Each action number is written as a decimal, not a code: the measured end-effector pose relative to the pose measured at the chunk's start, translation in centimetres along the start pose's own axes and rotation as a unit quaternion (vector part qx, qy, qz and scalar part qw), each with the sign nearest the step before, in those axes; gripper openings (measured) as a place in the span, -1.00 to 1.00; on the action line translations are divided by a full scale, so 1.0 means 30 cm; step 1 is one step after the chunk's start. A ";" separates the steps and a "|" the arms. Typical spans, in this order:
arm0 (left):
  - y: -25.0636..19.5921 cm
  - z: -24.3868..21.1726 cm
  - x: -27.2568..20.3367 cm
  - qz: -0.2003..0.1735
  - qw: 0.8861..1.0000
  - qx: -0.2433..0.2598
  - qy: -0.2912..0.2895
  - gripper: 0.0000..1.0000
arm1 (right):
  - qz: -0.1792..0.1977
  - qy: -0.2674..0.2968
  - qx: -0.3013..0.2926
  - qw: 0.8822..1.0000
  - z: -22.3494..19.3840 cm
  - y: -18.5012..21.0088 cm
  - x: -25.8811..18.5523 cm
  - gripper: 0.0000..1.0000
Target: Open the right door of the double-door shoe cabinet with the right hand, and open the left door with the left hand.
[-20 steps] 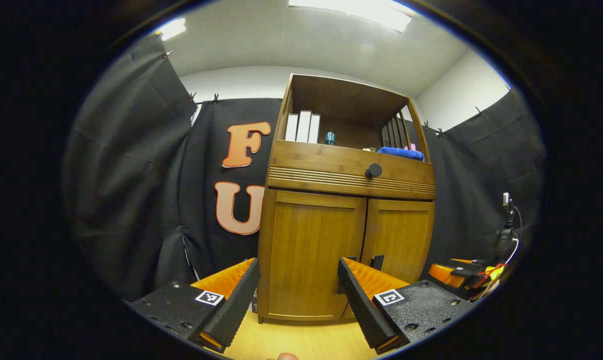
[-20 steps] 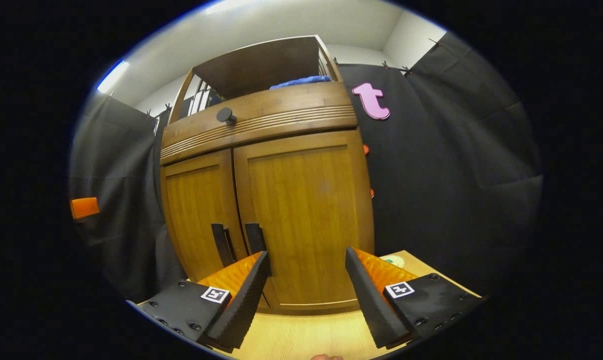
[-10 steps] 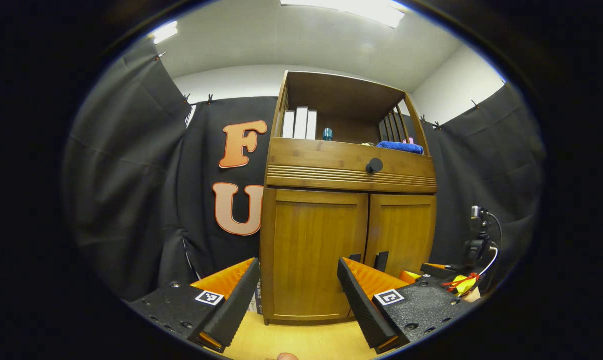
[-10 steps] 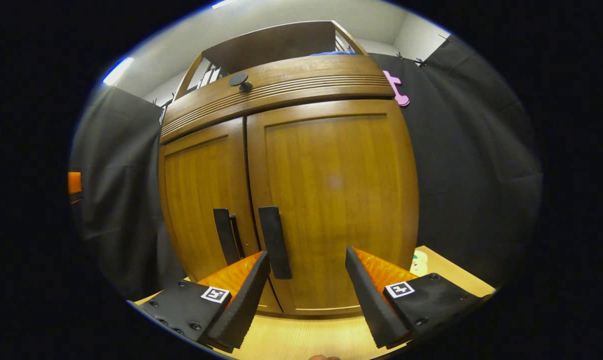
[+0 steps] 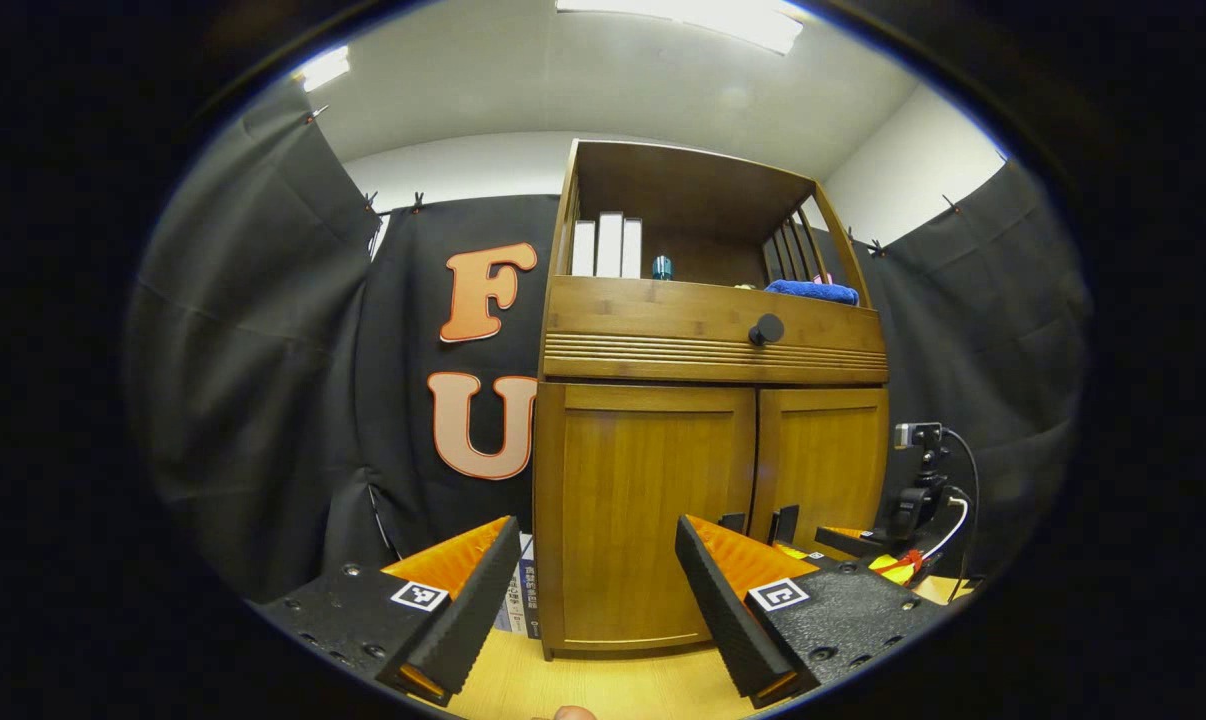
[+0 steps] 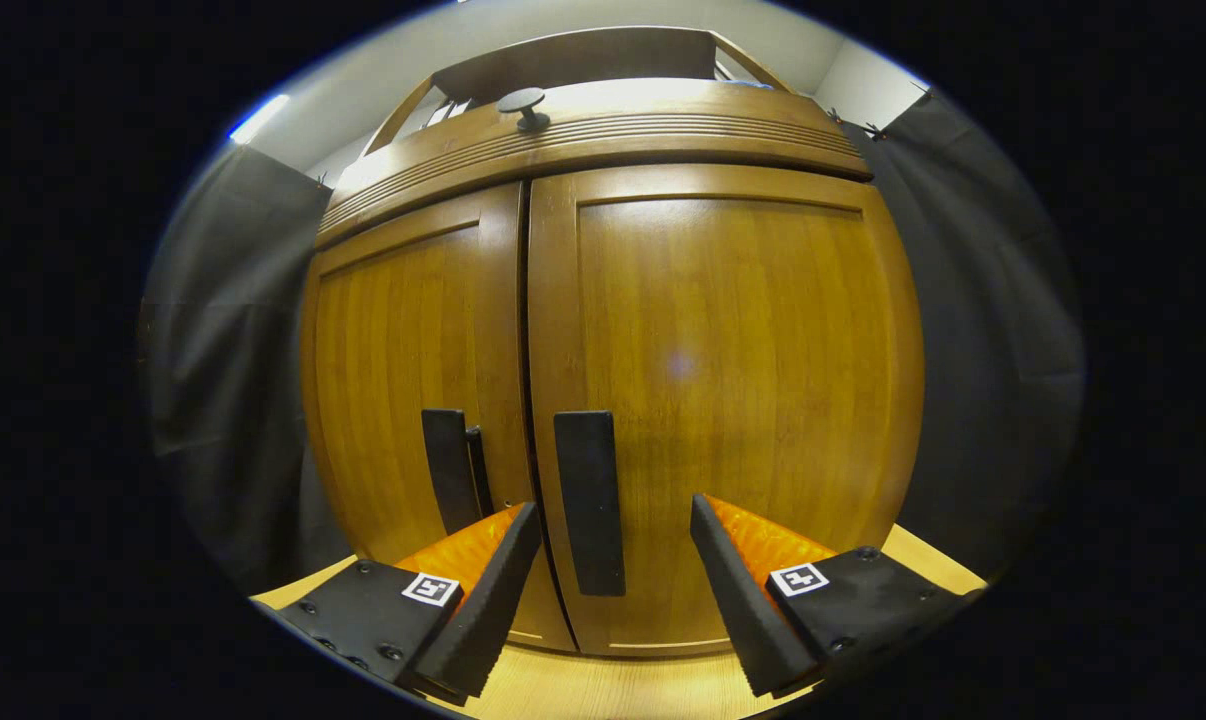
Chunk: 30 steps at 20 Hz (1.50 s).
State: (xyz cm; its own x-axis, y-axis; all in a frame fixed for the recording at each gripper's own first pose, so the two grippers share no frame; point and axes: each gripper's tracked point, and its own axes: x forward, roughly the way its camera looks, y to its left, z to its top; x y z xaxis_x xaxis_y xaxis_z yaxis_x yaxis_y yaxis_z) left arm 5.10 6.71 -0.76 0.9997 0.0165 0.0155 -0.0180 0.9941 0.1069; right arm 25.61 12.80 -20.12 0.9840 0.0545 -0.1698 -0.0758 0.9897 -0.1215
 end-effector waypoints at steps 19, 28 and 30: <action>0.123 -0.123 0.117 0.002 0.999 -0.028 0.016 0.89 | -0.001 0.030 0.034 0.999 -0.009 0.035 0.111 -0.09; 0.111 -0.113 0.092 0.010 1.000 -0.023 0.019 0.89 | -0.005 0.033 0.025 0.999 -0.016 0.033 0.112 -0.37; 0.104 -0.110 0.081 0.010 0.999 -0.024 0.021 0.89 | -0.003 0.034 0.025 0.999 -0.018 0.031 0.104 -0.37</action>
State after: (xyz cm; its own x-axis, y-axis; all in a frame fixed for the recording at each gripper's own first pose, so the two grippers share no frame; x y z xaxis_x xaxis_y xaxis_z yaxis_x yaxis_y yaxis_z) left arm 7.53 10.21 -3.66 0.9989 0.0396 -0.0239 -0.0381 0.9975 0.0600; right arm 28.53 13.83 -21.29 0.9709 0.0404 -0.2361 -0.0595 0.9954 -0.0746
